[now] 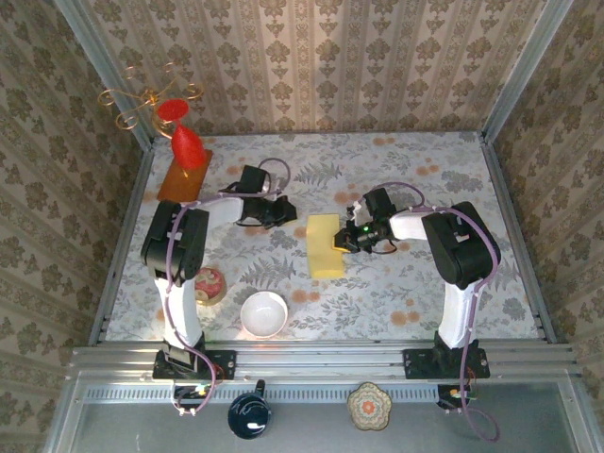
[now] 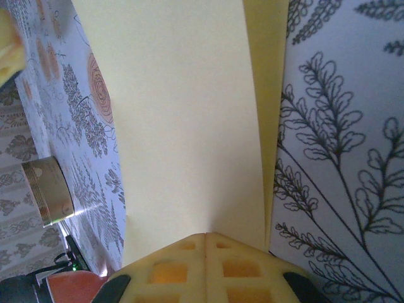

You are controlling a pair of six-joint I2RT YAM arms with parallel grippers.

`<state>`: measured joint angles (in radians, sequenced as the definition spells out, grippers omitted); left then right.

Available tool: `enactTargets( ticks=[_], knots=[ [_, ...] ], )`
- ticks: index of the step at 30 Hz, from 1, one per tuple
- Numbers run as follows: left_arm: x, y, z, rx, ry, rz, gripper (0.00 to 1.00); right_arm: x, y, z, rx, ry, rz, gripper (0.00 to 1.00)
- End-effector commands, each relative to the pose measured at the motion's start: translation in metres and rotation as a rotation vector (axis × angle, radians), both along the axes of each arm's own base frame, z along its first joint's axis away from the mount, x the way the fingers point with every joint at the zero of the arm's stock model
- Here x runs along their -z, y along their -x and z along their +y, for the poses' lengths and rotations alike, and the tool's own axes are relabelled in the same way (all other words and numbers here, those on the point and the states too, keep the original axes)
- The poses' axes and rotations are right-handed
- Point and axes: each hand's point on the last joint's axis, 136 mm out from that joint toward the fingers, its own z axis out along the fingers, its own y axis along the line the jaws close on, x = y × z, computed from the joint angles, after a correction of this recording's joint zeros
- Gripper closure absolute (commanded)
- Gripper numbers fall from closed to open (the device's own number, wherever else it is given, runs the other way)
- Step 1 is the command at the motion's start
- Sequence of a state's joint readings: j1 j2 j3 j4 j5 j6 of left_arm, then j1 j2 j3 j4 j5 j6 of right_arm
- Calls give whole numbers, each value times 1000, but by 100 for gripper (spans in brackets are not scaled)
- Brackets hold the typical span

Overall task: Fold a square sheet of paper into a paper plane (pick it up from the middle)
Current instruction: First fold the square sheet of paper in half at the center of the table.

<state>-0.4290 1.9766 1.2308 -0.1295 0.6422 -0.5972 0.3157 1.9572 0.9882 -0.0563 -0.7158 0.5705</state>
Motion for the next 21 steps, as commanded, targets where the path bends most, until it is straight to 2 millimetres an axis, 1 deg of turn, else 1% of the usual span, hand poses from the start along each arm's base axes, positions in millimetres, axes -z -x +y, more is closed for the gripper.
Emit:
enactTargets(
  ticks=[1, 3, 6, 10, 11, 14, 17, 18, 20, 21],
  knots=[
    [-20, 12, -37, 67, 29, -46, 90, 86, 48, -56, 58, 322, 203, 97],
    [-12, 14, -49, 84, 28, -33, 90, 85, 47, -56, 59, 321, 202, 97],
    [2, 16, -61, 117, 31, 13, 90, 85, 46, -56, 59, 320, 200, 97],
    [22, 11, -56, 114, -13, 41, 90, 84, 46, -58, 63, 318, 200, 97],
    [28, 5, -50, 95, -41, 34, 90, 84, 46, -58, 64, 318, 199, 97],
    [40, -8, -37, 66, -36, 26, 90, 84, 47, -59, 69, 316, 203, 97],
    [60, -24, -14, 28, -85, 35, 91, 83, 45, -60, 74, 317, 198, 97],
    [66, -33, 0, -1, -101, 42, 91, 82, 45, -61, 77, 317, 197, 97],
    [68, -43, 12, -28, -109, 46, 91, 81, 45, -61, 77, 316, 195, 97],
    [67, -49, 17, -36, -115, 40, 91, 81, 44, -61, 78, 315, 194, 97]
  ],
)
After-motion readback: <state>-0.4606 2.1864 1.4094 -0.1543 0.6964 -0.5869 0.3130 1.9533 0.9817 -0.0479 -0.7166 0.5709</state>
